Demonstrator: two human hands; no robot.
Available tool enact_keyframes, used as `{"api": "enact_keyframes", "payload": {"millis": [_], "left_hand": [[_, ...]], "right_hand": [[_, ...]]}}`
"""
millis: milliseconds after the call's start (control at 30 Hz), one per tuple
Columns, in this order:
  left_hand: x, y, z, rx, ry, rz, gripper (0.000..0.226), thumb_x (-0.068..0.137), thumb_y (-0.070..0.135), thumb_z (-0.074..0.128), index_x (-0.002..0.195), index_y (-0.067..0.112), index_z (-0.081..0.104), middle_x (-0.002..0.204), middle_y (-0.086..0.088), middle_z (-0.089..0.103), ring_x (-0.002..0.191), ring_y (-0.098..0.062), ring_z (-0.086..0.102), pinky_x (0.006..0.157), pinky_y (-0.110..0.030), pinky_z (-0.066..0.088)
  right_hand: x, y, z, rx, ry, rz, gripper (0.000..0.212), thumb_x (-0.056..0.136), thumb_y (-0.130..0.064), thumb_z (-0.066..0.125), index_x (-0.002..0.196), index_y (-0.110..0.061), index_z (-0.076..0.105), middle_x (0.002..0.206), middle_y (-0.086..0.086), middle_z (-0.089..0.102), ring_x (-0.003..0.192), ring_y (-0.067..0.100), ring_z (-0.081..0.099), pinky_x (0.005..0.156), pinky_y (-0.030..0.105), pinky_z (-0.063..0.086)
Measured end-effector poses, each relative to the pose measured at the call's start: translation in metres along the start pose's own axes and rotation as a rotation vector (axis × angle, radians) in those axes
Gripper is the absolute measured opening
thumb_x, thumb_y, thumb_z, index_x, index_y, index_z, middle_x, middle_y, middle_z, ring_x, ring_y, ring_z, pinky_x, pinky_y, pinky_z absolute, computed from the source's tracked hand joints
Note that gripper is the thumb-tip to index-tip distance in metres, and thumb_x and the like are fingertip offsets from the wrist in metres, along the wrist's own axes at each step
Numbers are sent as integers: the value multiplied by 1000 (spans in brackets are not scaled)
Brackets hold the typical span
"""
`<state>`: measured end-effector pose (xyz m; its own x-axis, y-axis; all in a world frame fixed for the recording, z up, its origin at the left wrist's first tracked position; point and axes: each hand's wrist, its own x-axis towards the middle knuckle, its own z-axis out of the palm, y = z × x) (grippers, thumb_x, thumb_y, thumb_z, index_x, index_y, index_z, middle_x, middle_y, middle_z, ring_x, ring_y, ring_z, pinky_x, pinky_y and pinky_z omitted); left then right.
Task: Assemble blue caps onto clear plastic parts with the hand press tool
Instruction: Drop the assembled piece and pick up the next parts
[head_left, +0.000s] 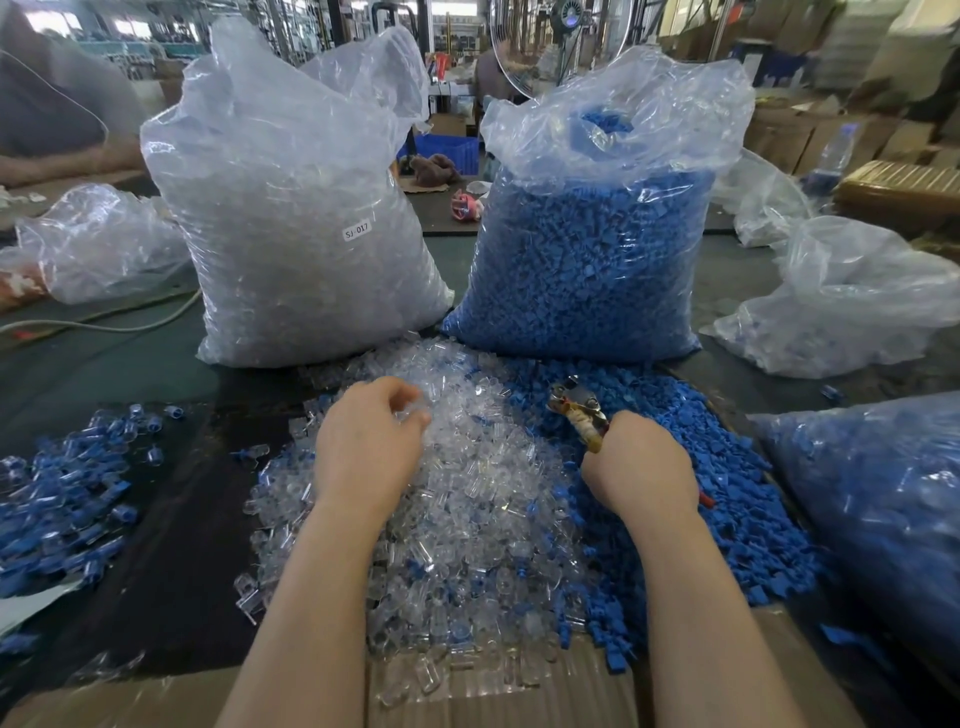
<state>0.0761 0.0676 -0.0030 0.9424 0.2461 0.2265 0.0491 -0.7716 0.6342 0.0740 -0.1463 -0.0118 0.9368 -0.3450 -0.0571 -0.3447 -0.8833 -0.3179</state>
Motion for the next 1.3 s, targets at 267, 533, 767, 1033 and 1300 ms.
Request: {"api": "enact_keyframes", "payload": {"millis": [267,533,767,1033,1300], "left_hand": [[-7,20,6,-506,-58,-2,19,74,22,84,84,31,71,72,19,69,65,6,62,61,-11,46],[-12,32,10,-743,-134,-59,27,75,12,82,97,27,77,81,10,75,77,-3,70,74,-21,57],[-15,42,16,-785,-98,-95,29,75,3,81,96,20,73,72,6,73,70,-7,69,75,-31,61],[-18,44,19,-647,-38,-32,15,73,12,82,75,24,74,69,4,73,71,-14,71,77,-44,60],[-21,49,21,-498,5,68,18,75,15,78,78,32,77,70,23,70,68,9,65,66,-11,52]], "right_hand": [[0,-1,-2,89,92,9,20,92,-24,56,98,-11,43,71,3,46,57,18,42,46,30,25],[3,-6,-6,603,91,-200,8,90,-28,63,94,-22,65,79,-4,65,69,16,59,61,30,43],[-8,-18,-9,853,58,-391,13,87,-16,69,94,-26,66,78,-21,66,73,-8,60,62,11,42],[-12,-24,-10,821,32,-442,17,81,-17,73,94,-24,63,81,-9,67,76,7,62,74,30,54],[-11,-24,-8,712,105,-408,20,79,-21,71,92,-30,59,81,-13,65,78,3,61,68,26,49]]}}
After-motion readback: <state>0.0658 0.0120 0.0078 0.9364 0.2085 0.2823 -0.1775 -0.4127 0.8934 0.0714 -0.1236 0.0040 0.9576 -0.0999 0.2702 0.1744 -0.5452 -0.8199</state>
